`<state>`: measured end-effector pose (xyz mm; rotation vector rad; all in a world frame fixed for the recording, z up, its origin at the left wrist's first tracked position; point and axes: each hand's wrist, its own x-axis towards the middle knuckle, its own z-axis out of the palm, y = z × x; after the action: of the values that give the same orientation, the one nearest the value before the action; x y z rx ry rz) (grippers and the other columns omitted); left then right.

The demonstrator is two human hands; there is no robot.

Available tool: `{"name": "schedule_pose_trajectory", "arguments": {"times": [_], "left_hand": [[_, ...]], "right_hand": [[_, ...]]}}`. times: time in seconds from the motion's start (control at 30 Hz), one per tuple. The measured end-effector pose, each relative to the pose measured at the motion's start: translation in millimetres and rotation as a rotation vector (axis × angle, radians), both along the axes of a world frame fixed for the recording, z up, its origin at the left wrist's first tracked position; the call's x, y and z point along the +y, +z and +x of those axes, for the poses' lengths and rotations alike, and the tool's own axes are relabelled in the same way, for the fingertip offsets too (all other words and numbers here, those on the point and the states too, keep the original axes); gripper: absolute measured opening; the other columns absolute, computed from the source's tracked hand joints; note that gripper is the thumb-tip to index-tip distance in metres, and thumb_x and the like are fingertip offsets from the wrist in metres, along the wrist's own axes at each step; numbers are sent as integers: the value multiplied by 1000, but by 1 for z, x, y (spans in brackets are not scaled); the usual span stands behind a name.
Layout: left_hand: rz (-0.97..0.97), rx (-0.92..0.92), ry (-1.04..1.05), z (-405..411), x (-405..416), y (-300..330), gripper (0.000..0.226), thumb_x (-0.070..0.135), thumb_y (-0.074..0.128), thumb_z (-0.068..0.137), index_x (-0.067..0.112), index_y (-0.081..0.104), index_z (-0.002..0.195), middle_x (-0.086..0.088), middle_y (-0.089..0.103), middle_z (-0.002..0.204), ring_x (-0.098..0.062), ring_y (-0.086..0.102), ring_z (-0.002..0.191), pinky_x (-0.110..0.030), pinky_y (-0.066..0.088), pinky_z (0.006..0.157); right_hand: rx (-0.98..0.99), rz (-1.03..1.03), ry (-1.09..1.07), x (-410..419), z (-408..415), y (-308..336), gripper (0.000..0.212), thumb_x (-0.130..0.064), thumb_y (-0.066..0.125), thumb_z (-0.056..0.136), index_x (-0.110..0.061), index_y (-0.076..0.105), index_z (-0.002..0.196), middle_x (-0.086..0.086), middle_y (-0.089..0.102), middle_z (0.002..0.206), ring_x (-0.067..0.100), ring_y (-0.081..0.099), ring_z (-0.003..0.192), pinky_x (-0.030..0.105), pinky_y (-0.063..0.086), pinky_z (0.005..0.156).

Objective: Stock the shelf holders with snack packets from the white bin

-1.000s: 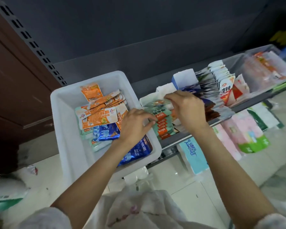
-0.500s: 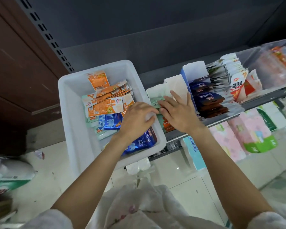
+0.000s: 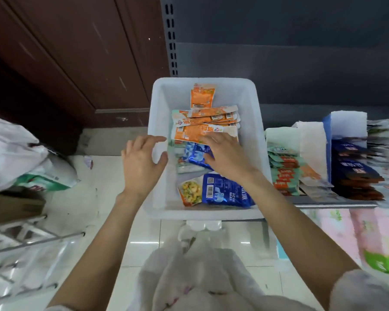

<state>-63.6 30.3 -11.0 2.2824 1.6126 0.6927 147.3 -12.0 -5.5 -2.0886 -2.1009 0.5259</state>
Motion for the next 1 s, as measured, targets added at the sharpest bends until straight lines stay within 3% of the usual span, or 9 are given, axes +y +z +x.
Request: {"name": "schedule_pose_trajectory", "arguments": {"times": [0.13, 0.3, 0.43, 0.5, 0.57, 0.67, 0.73, 0.87, 1.0], "left_hand": [[54, 63, -140, -8, 7, -7, 33, 26, 54, 80, 16, 64, 110, -5, 60, 109, -27, 48, 97, -38, 43, 79], [105, 159, -290, 15, 14, -6, 35, 13, 72, 73, 13, 65, 108, -6, 65, 106, -29, 57, 100, -35, 42, 83], [-80, 360, -413, 45, 20, -8, 50, 22, 63, 84, 16, 49, 132, -5, 54, 132, -23, 46, 123, -29, 26, 104], [-128, 440, -414, 55, 23, -6, 45, 26, 54, 91, 17, 45, 134, -6, 54, 133, -24, 49, 121, -29, 31, 100], [-226, 371, -402, 59, 24, 3, 37, 29, 51, 94, 16, 48, 129, -7, 59, 127, -26, 57, 109, -32, 42, 85], [-682, -113, -421, 56, 24, 15, 28, 26, 61, 91, 18, 58, 117, 1, 63, 118, -20, 61, 106, -30, 50, 83], [-931, -381, -426, 54, 20, 27, 19, 19, 65, 87, 18, 62, 105, 7, 66, 106, -11, 65, 97, -24, 54, 78], [-1018, -428, -530, 68, 16, 47, 13, 18, 67, 85, 22, 64, 96, 6, 70, 102, -9, 68, 91, -26, 56, 78], [-597, -337, -755, 117, 5, 65, 10, 21, 66, 87, 29, 67, 93, 16, 68, 95, -3, 64, 88, -25, 52, 77]], "right_hand": [[-185, -185, -56, 38, -3, -38, 71, -30, 57, 91, -17, 18, 148, 13, 16, 155, 33, 15, 142, 49, 20, 113], [-388, 17, 14, 39, -10, -43, 40, -17, 55, 91, -13, 42, 129, 10, 60, 119, 27, 58, 107, 35, 46, 85], [-353, 127, 59, 19, -8, -28, 29, -10, 45, 93, -12, 55, 120, 10, 67, 101, 27, 65, 86, 33, 48, 68], [-231, 173, -34, 10, -2, -16, 25, -17, 47, 94, -13, 60, 115, 10, 69, 99, 28, 65, 85, 33, 47, 67], [68, 192, -239, 1, 4, -4, 23, -26, 55, 93, -16, 61, 113, 8, 69, 98, 25, 65, 84, 32, 49, 66], [801, 142, -598, -12, 13, 21, 22, -25, 68, 86, -18, 59, 105, 7, 70, 99, 14, 69, 80, 32, 58, 66], [1082, 74, -648, -25, 18, 39, 24, -17, 67, 86, -18, 57, 107, 7, 69, 105, 10, 69, 79, 25, 58, 62], [1103, 22, -495, -55, 30, 62, 23, -12, 62, 88, -27, 58, 105, -5, 68, 103, 9, 70, 84, 24, 58, 62], [866, 293, -557, -99, 55, 79, 19, -12, 59, 91, -30, 56, 92, -12, 69, 94, 7, 67, 86, 25, 56, 71]]}}
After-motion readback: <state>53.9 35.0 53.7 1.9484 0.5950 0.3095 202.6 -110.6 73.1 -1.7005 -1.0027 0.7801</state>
